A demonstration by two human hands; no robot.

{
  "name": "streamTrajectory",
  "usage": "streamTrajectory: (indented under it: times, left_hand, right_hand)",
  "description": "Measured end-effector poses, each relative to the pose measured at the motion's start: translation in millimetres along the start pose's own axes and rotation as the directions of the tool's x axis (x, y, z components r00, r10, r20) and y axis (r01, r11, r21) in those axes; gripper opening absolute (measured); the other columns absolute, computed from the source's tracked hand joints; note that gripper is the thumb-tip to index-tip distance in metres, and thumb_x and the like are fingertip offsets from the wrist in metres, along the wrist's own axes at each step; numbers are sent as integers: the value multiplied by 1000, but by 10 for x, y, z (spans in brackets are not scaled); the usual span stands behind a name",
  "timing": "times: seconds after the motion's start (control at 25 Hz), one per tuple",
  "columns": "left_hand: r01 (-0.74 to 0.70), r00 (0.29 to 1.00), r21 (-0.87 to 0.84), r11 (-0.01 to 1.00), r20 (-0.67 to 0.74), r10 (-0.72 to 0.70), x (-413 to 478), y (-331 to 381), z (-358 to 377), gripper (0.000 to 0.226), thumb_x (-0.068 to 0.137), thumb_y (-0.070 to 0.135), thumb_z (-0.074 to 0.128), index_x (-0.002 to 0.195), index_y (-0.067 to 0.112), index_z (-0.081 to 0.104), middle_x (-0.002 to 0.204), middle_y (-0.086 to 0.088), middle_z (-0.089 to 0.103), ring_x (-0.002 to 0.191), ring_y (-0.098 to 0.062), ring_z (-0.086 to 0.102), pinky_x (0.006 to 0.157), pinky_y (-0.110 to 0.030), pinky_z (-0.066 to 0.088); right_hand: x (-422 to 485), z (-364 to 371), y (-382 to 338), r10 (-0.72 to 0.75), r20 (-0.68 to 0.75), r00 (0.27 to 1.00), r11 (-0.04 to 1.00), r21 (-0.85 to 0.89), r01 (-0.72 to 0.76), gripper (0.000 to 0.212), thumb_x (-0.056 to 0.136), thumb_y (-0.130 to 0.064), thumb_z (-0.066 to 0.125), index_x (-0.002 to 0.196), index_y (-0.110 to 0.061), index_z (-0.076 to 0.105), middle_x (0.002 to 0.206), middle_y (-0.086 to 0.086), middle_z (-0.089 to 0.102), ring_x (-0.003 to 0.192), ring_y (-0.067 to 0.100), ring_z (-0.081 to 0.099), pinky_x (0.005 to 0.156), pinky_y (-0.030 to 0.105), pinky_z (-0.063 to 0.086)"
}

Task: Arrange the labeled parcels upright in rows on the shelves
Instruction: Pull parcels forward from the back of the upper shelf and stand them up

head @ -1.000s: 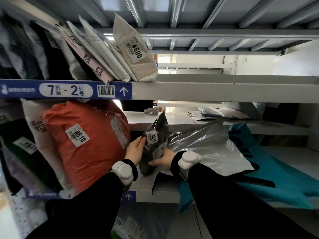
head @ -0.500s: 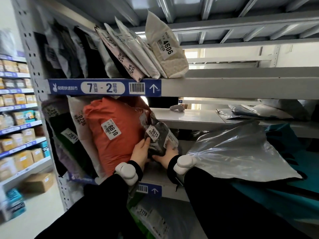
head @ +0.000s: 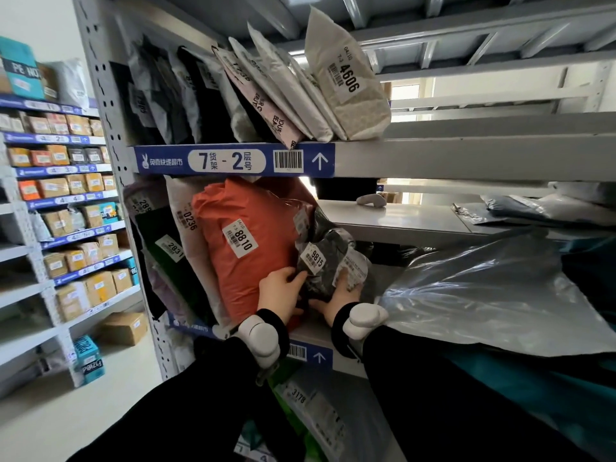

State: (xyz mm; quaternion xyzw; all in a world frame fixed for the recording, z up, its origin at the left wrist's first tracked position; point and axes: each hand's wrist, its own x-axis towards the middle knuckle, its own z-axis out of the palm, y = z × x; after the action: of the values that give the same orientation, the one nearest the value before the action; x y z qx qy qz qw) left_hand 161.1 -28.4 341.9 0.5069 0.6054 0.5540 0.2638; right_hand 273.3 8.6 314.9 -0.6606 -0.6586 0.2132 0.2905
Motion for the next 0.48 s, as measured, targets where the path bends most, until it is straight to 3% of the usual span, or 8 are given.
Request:
streamTrajectory:
  times: [0.12, 0.24, 0.36, 0.48]
  left_hand:
    - [15, 999, 38, 999, -50, -13, -44, 5, -64, 16, 91, 24, 62, 86, 9, 61, 80, -16, 70, 62, -26, 72, 51, -38, 59]
    - [67, 998, 79, 995, 6, -67, -80, -20, -83, 34, 94, 28, 56, 71, 4, 61, 69, -19, 71, 54, -26, 69, 52, -36, 57]
    - [85, 995, 55, 995, 57, -88, -123, -52, -39, 38, 95, 28, 53, 72, 0, 65, 69, -21, 71, 55, -27, 69, 55, -41, 58]
    - [67, 995, 75, 995, 68, -73, -173, -36, 33, 37, 95, 25, 52, 71, 0, 66, 63, -18, 71, 48, -21, 67, 51, -37, 57]
  right_hand:
    - [-23, 29, -5, 2, -9, 1000, 1000, 8, -2, 108, 77, -50, 66, 149, -22, -11, 154, 27, -11, 146, 41, 0, 121, 45, 11]
    - [-49, 56, -13, 33, -12, 999, 999, 25, -33, 111, 76, -50, 67, 149, -19, -10, 155, 26, -11, 145, 41, 4, 120, 47, 12]
    - [-84, 8, 4, 70, -2, 998, 997, 40, -70, 111, 76, -46, 69, 149, -13, -8, 155, 26, -9, 146, 39, 3, 121, 42, 11]
    - [-105, -103, 55, 83, 63, 995, 996, 38, -85, 108, 75, -42, 71, 149, -11, -1, 154, 28, 3, 143, 41, 13, 119, 44, 17]
